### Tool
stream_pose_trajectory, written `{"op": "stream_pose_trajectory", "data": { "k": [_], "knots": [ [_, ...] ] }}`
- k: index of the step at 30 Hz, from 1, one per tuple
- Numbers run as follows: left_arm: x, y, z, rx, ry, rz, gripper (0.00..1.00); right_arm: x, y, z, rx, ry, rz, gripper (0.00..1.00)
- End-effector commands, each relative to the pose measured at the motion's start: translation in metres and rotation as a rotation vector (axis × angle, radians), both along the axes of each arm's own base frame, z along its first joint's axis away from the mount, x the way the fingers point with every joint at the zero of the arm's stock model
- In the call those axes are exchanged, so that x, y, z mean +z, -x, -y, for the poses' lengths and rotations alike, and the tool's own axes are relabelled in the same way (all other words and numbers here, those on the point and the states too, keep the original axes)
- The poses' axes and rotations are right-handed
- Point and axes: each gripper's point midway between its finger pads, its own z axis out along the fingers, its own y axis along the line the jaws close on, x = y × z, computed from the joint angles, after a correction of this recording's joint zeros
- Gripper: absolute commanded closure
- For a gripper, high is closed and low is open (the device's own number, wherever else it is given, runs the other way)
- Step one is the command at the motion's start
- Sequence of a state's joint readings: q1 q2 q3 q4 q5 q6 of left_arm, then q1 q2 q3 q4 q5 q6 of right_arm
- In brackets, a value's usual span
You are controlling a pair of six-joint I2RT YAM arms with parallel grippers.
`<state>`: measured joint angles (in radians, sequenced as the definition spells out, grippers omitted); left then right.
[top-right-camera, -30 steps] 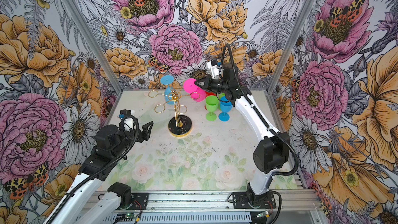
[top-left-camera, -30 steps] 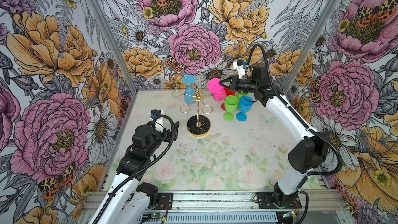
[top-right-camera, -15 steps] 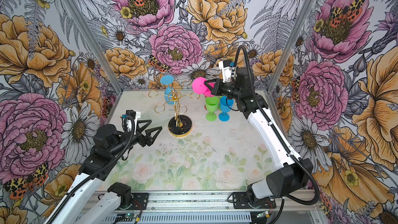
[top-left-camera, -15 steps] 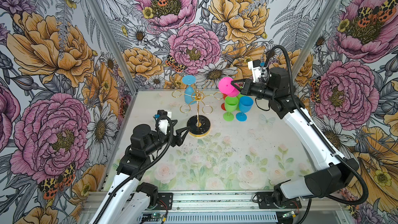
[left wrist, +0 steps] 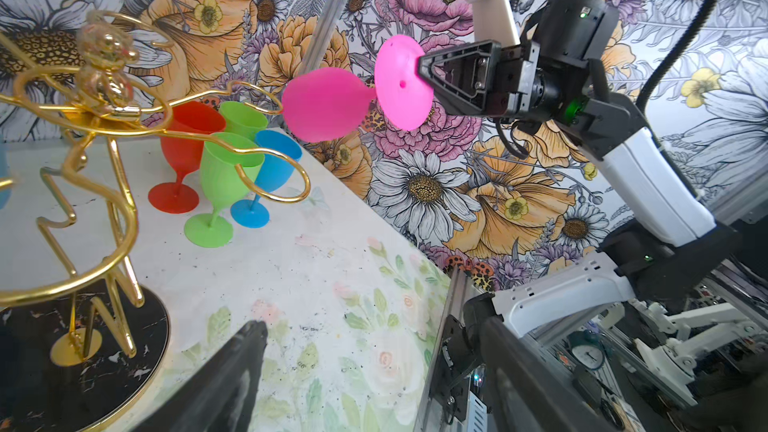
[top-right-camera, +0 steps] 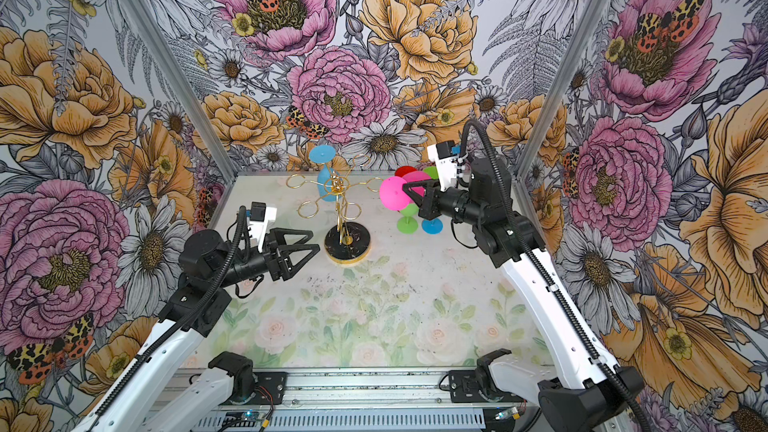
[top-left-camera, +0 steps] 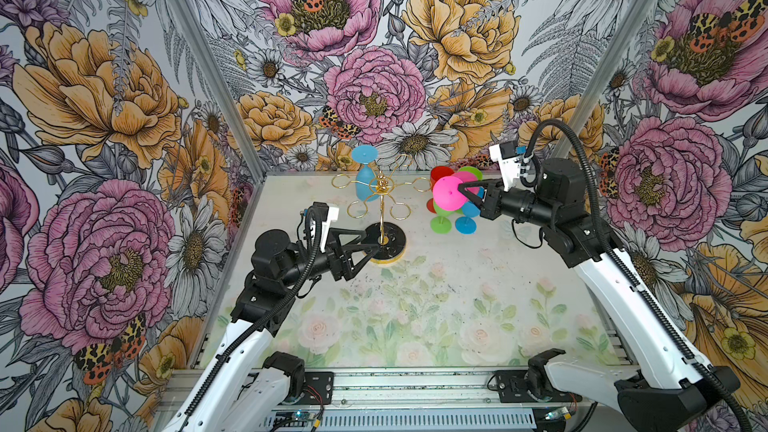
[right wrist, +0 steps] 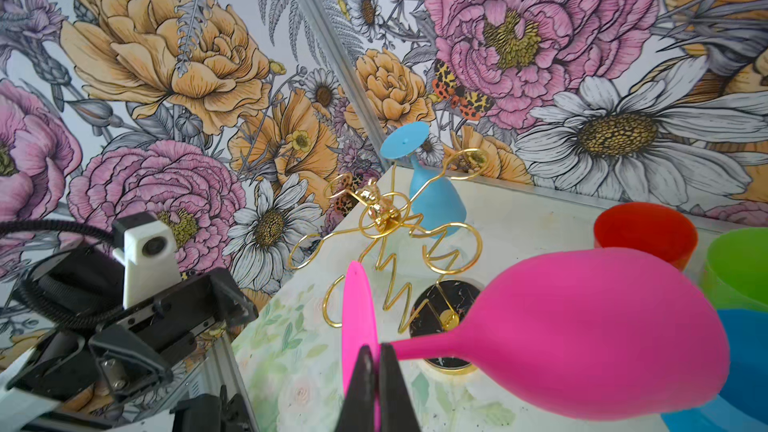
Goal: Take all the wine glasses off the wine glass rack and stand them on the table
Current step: 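Pull the pink glass off the rack hook while the left gripper moves toward it, then close the left gripper on the pink glass foot beside the right gripper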
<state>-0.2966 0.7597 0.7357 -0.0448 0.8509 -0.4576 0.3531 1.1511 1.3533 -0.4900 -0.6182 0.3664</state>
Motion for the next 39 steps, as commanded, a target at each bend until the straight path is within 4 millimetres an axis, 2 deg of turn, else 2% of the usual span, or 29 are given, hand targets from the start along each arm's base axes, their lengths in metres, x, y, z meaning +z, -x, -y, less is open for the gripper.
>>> {"op": "stream_pose_trajectory", "data": {
  "k": [1,8,15,21,25,35,39],
  "knots": [
    [0.03,0.015,0.005,-0.105,0.076,0.032,0.19,0.003,0.032,-0.013,0.136,-0.006,0.038,1.0],
    [0.032,0.017,0.013,-0.184,0.109,-0.053,0.28,-0.009,0.065,-0.038,0.288,-0.021,-0.006,1.0],
    [0.026,0.022,0.024,-0.248,0.105,-0.098,0.35,-0.023,0.092,-0.073,0.441,-0.01,-0.05,1.0],
    [0.023,0.033,0.034,-0.325,0.096,-0.122,0.43,-0.026,0.095,-0.089,0.483,-0.005,-0.055,1.0],
    [0.023,0.038,0.037,-0.353,0.096,-0.133,0.54,-0.025,0.091,-0.091,0.476,0.0,-0.049,1.0],
    [0.017,0.04,0.047,-0.384,0.089,-0.161,0.63,-0.023,0.089,-0.096,0.481,-0.006,-0.035,1.0],
    [0.015,0.041,0.051,-0.401,0.085,-0.172,0.7,-0.023,0.086,-0.097,0.469,-0.004,-0.032,1.0]
  ]
}}
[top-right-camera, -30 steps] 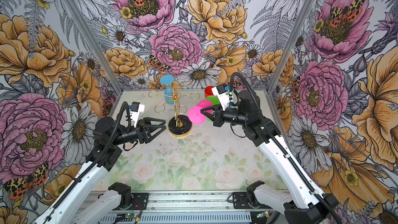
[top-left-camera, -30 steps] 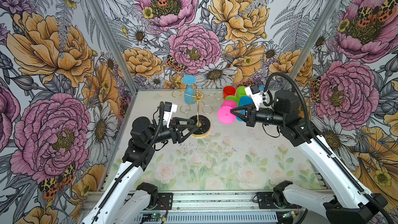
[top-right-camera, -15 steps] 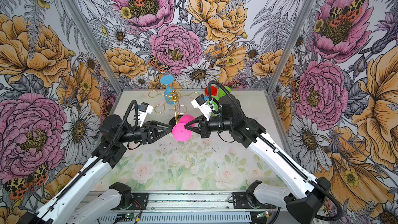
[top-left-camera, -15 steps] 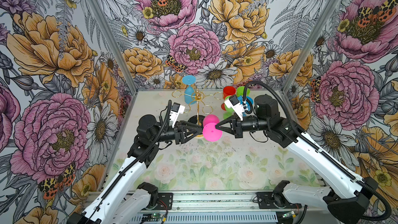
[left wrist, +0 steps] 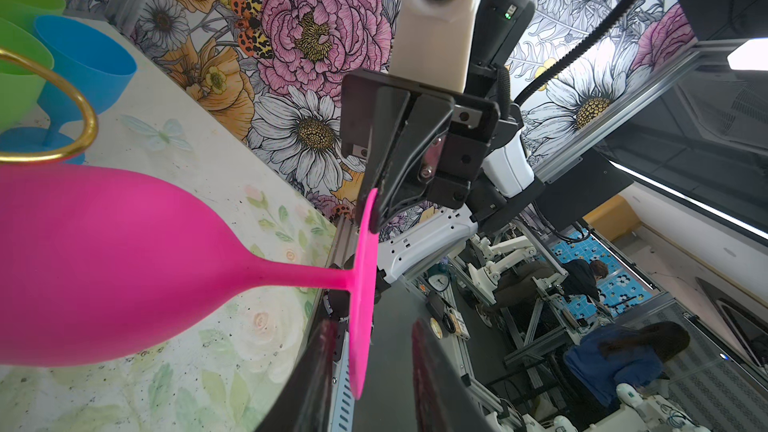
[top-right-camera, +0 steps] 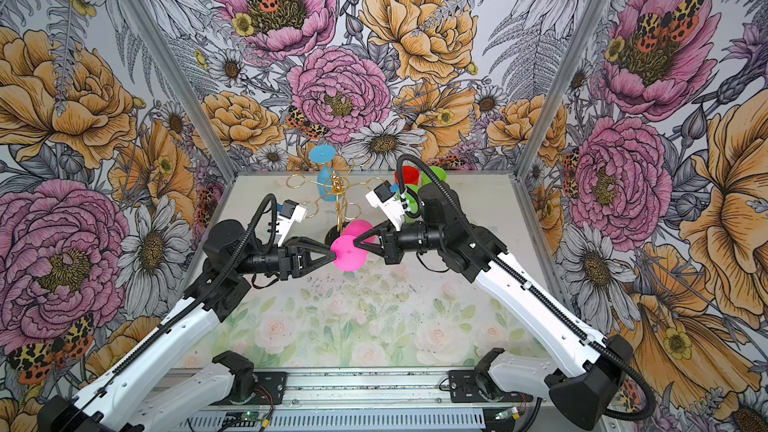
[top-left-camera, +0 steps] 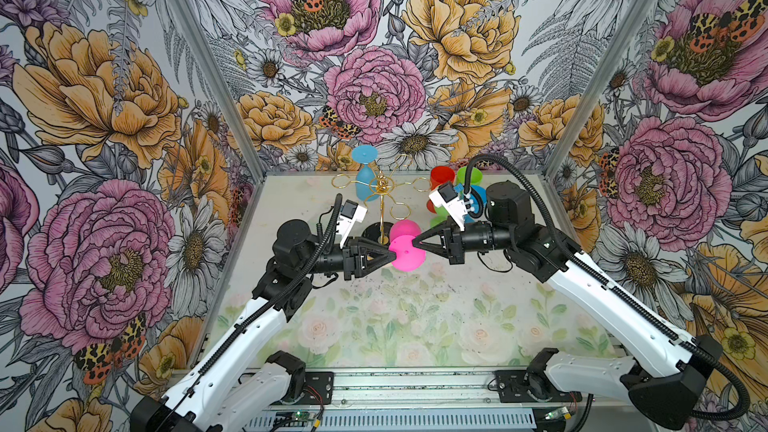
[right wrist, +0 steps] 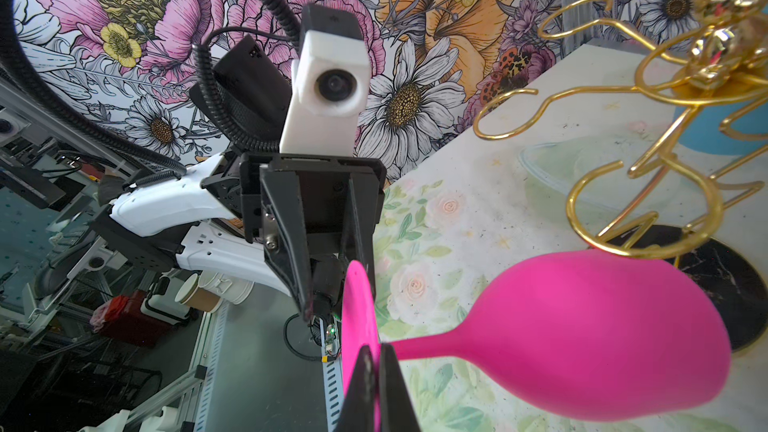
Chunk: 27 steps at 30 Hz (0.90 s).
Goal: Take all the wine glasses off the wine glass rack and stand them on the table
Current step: 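Close the left gripper on the pink glass foot beside the right gripper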
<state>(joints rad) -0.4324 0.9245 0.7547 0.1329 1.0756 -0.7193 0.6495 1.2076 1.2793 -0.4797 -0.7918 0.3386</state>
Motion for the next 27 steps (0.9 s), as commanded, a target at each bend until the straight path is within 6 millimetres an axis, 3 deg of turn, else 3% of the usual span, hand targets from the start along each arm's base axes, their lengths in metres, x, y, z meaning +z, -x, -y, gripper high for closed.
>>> {"op": "stream_pose_trajectory", "data": {
  "k": [1,8,16,22,27],
  "knots": [
    [0.017,0.008,0.003,-0.042,0.024,0.052,0.72,0.018,-0.003,-0.003,0.0,-0.034,0.07,1.0],
    [0.017,0.008,0.004,-0.046,0.023,0.045,0.9,0.016,-0.003,-0.003,-0.004,-0.033,0.069,1.0],
    [0.016,0.011,0.004,-0.055,0.022,0.038,0.99,0.012,-0.002,0.001,-0.021,-0.026,0.063,1.0],
    [0.012,0.013,0.005,-0.062,0.02,0.035,1.0,0.012,-0.003,0.013,-0.068,-0.027,0.066,0.72],
    [0.004,0.017,0.007,-0.059,0.014,0.038,1.0,0.013,-0.02,0.037,-0.196,-0.035,0.031,0.59]
  ]
}}
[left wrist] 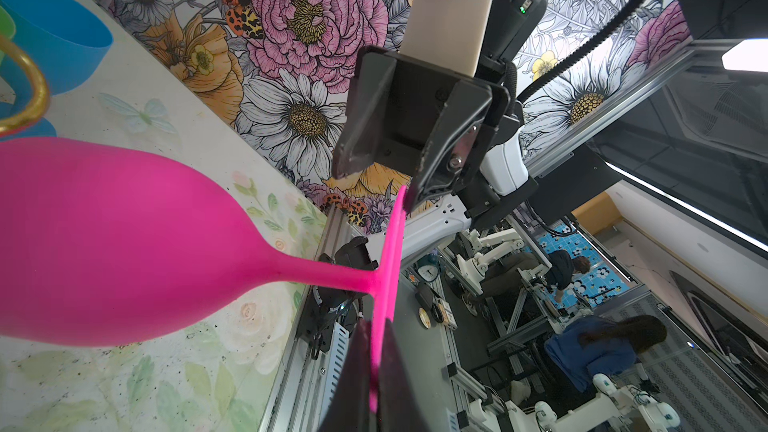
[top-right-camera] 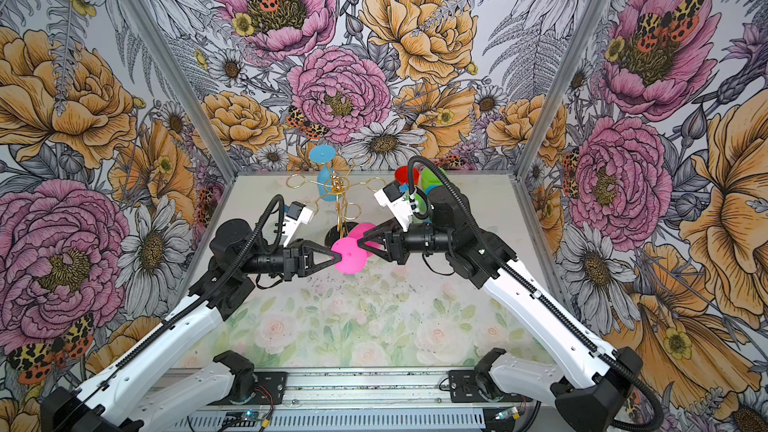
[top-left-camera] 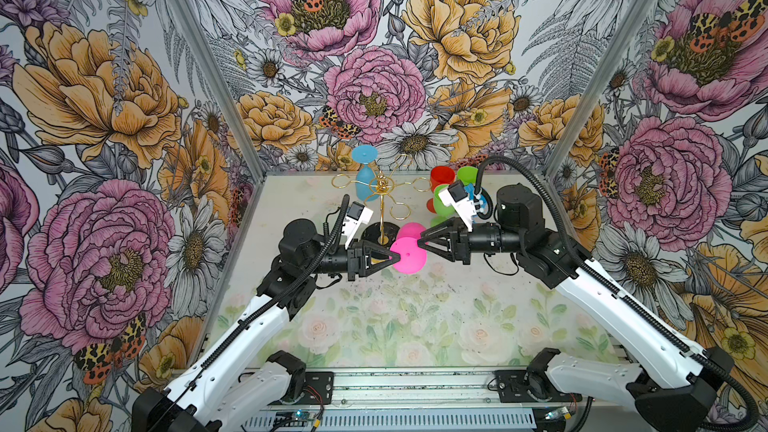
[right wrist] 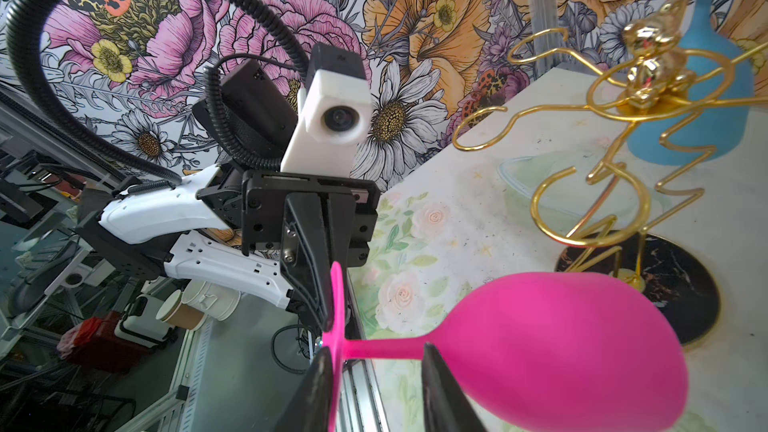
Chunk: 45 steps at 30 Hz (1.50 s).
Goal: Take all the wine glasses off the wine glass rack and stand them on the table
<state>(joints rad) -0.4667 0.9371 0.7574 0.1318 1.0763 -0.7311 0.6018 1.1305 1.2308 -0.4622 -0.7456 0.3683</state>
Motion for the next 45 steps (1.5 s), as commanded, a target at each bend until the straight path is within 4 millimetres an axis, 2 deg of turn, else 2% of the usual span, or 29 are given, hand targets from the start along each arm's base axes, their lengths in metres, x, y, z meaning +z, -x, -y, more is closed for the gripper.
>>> {"op": "stream_pose_trajectory", "data": {
  "k": [1,5,9,12,15,20,24,34,38,45],
  "knots": [
    [0.005,0.012,0.0,-0.021,0.02,0.066,1.0,0.007,-0.018,0.021,-0.13,-0.022,-0.008,0.57],
    [-0.002,0.021,0.002,0.001,0.019,0.126,1.0,-0.007,-0.042,0.048,-0.271,-0.034,-0.127,0.54],
    [-0.014,0.031,0.004,0.049,-0.033,0.249,1.0,-0.038,-0.063,0.071,-0.403,0.012,-0.252,0.51],
    [-0.03,0.032,0.005,0.088,-0.125,0.345,1.0,-0.062,-0.072,0.079,-0.462,0.084,-0.317,0.48],
    [-0.051,0.028,0.006,0.123,-0.243,0.426,1.0,-0.073,-0.077,0.081,-0.481,0.131,-0.357,0.46],
    [-0.082,0.027,0.011,0.127,-0.388,0.567,1.0,-0.075,-0.082,0.079,-0.478,0.165,-0.384,0.43],
    [-0.095,0.028,0.014,0.133,-0.469,0.716,1.0,-0.076,-0.086,0.077,-0.462,0.191,-0.396,0.42],
    [-0.13,0.019,0.003,0.155,-0.767,1.097,1.0,-0.068,-0.089,0.064,-0.386,0.203,-0.417,0.42],
    [-0.139,0.015,-0.002,0.149,-0.864,1.239,1.0,-0.064,-0.09,0.06,-0.361,0.217,-0.417,0.42],
    [-0.15,0.009,-0.011,0.113,-1.029,1.476,1.0,-0.07,-0.081,0.042,-0.281,0.276,-0.428,0.41]
  ]
}}
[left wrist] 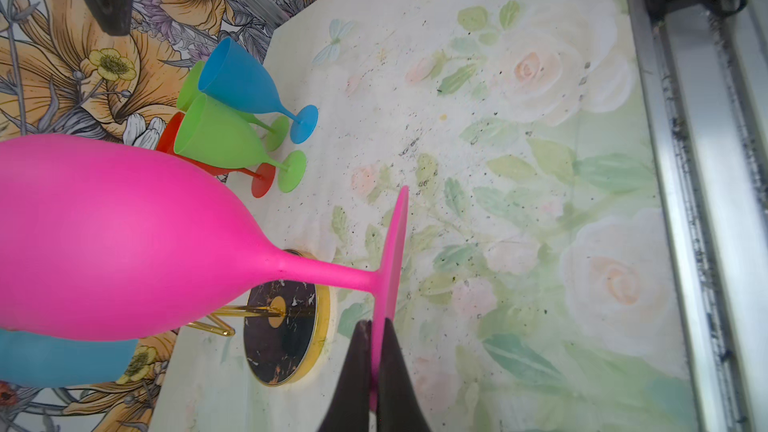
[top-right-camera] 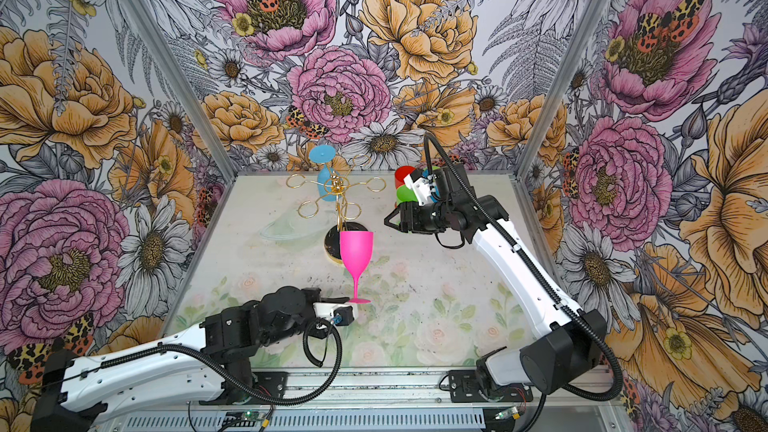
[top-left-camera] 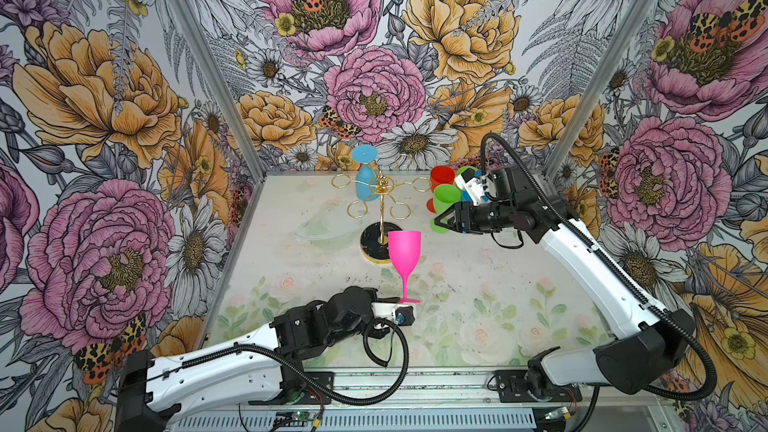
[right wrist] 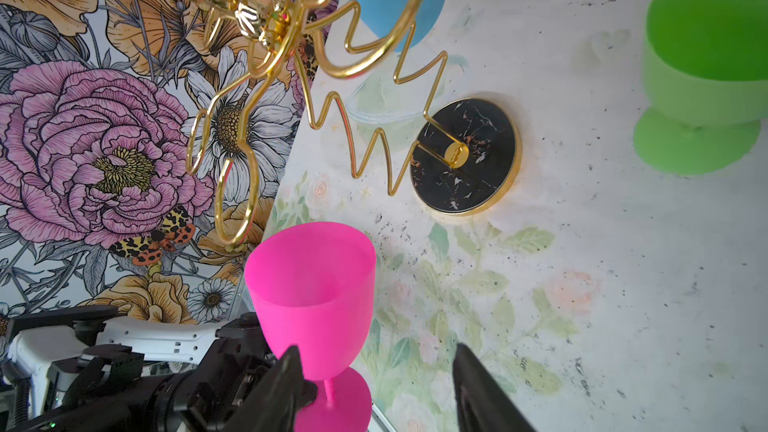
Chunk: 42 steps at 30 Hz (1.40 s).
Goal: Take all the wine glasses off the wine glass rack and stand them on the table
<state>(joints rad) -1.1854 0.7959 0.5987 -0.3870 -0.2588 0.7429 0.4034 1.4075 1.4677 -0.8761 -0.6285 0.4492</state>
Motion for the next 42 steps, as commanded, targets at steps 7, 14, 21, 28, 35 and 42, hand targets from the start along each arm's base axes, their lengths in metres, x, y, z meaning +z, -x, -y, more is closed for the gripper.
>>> {"op": "stream_pose_trajectory", "data": {
  "k": [7,14,21,28,35,42],
  "knots": [
    [0.002,-0.017,-0.014,0.013,-0.196,0.28,1.0,0.002,0.008,-0.02,0.098,-0.002,-0.015,0.37],
    [-0.002,-0.016,-0.013,-0.007,-0.271,0.354,1.0,0.008,0.007,-0.028,0.127,-0.032,-0.019,0.37],
    [0.004,-0.025,-0.011,0.035,-0.281,0.447,1.0,0.001,0.011,-0.034,0.156,-0.045,-0.055,0.41],
    [0.011,-0.03,-0.012,0.066,-0.28,0.498,1.0,-0.007,0.013,-0.034,0.165,-0.039,-0.073,0.46],
    [0.008,-0.033,-0.014,0.073,-0.321,0.537,1.0,-0.011,0.016,-0.037,0.189,-0.05,-0.091,0.6],
    [0.011,-0.036,-0.015,0.09,-0.339,0.575,1.0,-0.019,0.018,-0.037,0.197,-0.044,-0.108,0.69]
  ]
}}
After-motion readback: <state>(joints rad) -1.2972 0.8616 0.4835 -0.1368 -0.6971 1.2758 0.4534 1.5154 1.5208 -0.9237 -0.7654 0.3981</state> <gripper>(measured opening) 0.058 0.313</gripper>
